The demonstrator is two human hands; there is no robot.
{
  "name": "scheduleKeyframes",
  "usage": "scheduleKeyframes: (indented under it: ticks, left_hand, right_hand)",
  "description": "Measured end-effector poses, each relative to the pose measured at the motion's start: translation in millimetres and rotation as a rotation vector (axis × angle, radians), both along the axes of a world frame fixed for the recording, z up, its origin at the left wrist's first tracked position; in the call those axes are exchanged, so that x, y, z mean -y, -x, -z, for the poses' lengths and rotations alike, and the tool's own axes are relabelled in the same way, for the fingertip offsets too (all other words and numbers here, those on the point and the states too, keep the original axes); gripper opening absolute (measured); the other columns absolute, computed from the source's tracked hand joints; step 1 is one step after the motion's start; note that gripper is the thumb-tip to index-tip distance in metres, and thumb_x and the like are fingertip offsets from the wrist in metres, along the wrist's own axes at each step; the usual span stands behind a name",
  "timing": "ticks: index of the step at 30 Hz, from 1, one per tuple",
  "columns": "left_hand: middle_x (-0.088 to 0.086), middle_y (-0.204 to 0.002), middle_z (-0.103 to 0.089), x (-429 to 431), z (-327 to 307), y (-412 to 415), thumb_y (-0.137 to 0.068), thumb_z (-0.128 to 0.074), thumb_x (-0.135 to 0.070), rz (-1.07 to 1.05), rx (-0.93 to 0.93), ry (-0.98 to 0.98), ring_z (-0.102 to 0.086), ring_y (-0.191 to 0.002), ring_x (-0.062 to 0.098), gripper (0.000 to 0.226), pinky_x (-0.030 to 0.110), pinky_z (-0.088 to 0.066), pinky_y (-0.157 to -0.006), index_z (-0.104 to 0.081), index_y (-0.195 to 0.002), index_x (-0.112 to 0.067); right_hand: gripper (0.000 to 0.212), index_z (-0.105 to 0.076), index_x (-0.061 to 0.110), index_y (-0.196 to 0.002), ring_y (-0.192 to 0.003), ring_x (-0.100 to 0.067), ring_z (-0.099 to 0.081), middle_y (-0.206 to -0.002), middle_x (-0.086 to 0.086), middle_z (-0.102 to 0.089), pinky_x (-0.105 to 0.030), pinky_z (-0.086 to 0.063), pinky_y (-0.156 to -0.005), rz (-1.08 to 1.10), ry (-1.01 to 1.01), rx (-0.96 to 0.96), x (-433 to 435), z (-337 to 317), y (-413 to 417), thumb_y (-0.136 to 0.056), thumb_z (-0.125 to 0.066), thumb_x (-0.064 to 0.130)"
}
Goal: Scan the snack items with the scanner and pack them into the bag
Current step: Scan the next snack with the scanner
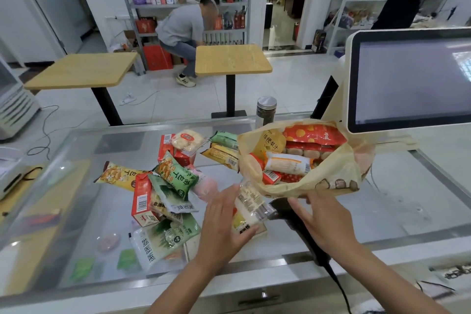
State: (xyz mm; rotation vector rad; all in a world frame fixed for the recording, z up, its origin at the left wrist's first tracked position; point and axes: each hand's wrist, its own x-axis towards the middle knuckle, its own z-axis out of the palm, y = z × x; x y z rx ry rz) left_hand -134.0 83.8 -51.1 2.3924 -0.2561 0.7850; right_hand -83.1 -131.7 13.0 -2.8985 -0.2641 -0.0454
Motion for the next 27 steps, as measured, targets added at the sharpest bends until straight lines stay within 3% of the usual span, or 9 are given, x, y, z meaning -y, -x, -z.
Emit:
scheduleKeyframes:
  ticks: [3,6,9,12,16,18,21,24,27]
  left_hand:
    - [-0.002,-0.139,-0.041,21,-25,-18,-0.076,-0.073,-0.047,0.099,0.069,-0.022,-0.038,-0.132,0.013,0.085,0.043,-0.030,-0.110,-0.030,-0.142,-0.013]
    - [-0.001,-0.147,-0.036,39,-49,-41,-0.077,-0.072,-0.049,0.180,0.055,-0.038,-0.031,-0.138,0.014,0.087,0.045,-0.025,-0.113,-0.026,-0.144,-0.017]
    - [-0.001,-0.157,-0.013,43,-61,-64,-0.081,-0.053,-0.064,0.142,-0.059,0.066,-0.007,-0.146,0.014,0.076,0.038,-0.007,-0.118,-0.027,-0.142,-0.029]
    - [0.000,-0.158,-0.002,40,-67,-87,-0.079,-0.034,-0.074,-0.145,-0.249,0.391,0.004,-0.144,0.015,0.062,0.037,-0.002,-0.114,-0.051,-0.122,-0.033]
    - [0.006,-0.151,-0.031,26,-66,-116,-0.096,-0.046,-0.024,-0.272,-0.552,0.515,-0.018,-0.140,0.023,0.036,0.042,-0.016,-0.115,-0.053,-0.131,-0.018]
    - [0.005,-0.147,-0.039,23,-66,-118,-0.097,-0.042,-0.013,-0.207,-0.524,0.676,-0.030,-0.137,0.022,0.039,0.043,-0.024,-0.114,-0.049,-0.136,-0.013]
    - [0.001,-0.139,-0.046,23,-72,-111,-0.098,-0.042,-0.011,-0.174,-0.487,0.815,-0.041,-0.129,0.016,0.038,0.032,-0.033,-0.108,-0.047,-0.136,-0.011]
    - [-0.008,-0.142,-0.043,25,-67,-95,-0.100,-0.042,-0.028,-0.116,-0.379,0.731,-0.038,-0.132,0.010,0.042,0.030,-0.033,-0.108,-0.041,-0.142,-0.023]
    - [-0.003,-0.142,-0.044,18,-38,-73,-0.098,-0.033,-0.045,-0.272,-0.256,0.328,-0.039,-0.131,0.015,0.045,0.033,-0.034,-0.106,-0.039,-0.140,-0.030]
  right_hand:
    - [0.036,-0.052,0.030,-0.118,-0.094,-0.004,-0.060,-0.103,0.014,-0.061,-0.024,-0.050,-0.075,-0.141,-0.570,-0.182,-8,-25,-4,-0.090,-0.048,0.052]
    - [0.016,-0.058,0.029,-0.106,-0.076,0.001,-0.067,-0.090,0.011,-0.069,-0.018,-0.053,-0.063,-0.135,-0.939,-0.515,-16,-47,-19,-0.091,-0.062,0.025]
    - [0.010,-0.061,0.022,-0.099,-0.073,-0.012,-0.068,-0.090,0.001,-0.070,-0.026,-0.054,-0.059,0.004,-0.930,-0.352,-12,-55,-51,-0.090,-0.065,0.021]
    - [0.015,-0.058,0.018,-0.098,-0.087,-0.021,-0.065,-0.099,-0.002,-0.066,-0.042,-0.055,-0.079,0.065,-0.750,-0.236,-12,-55,-92,-0.090,-0.063,0.030]
    - [0.031,-0.056,0.008,-0.110,-0.079,-0.020,-0.064,-0.087,0.000,-0.061,-0.039,-0.054,-0.078,0.025,-0.497,-0.331,-36,-48,-127,-0.092,-0.060,0.033]
    - [0.044,-0.053,0.005,-0.125,-0.070,-0.015,-0.062,-0.083,-0.001,-0.064,-0.032,-0.053,-0.066,-0.016,-0.498,-0.404,-50,-43,-138,-0.092,-0.060,0.034]
    - [0.041,-0.056,0.010,-0.119,-0.081,-0.021,-0.064,-0.090,-0.003,-0.066,-0.038,-0.054,-0.072,-0.076,-0.364,-0.315,-66,-36,-147,-0.092,-0.056,0.041]
    - [0.049,-0.059,0.012,-0.113,-0.099,-0.024,-0.056,-0.107,-0.006,-0.061,-0.037,-0.048,-0.077,-0.061,-0.178,-0.108,-73,-27,-147,-0.093,-0.046,0.055]
    - [0.048,-0.059,0.010,-0.114,-0.106,-0.024,-0.045,-0.113,-0.008,-0.053,-0.033,-0.038,-0.086,-0.096,-0.171,0.219,-59,-23,-130,-0.095,-0.042,0.051]
